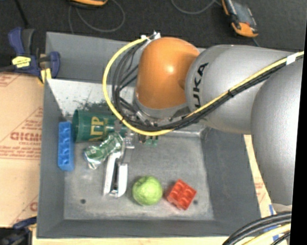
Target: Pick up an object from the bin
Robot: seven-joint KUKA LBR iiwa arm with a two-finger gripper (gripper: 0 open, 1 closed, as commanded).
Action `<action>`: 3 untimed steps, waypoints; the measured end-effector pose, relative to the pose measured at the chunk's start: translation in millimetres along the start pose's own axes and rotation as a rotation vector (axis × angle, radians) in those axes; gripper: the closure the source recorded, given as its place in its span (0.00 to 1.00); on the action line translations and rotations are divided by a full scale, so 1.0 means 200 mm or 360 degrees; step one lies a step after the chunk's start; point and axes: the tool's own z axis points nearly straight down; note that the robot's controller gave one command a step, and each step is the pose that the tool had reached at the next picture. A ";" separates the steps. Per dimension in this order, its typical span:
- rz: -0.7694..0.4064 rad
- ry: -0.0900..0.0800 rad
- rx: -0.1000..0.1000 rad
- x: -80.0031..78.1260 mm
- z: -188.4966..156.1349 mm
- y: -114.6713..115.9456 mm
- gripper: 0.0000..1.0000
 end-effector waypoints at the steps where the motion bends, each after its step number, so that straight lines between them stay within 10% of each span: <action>1: 0.0003 -0.0011 -0.0001 -0.01 -0.02 0.00 0.00; 2: -0.0086 -0.0025 -0.0003 -0.02 0.13 -0.11 0.00; 3: -0.0454 -0.0015 0.0003 0.17 0.40 -0.21 0.00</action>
Offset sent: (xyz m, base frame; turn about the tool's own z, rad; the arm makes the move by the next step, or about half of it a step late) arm 0.0006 -0.0836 -0.1171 -0.1780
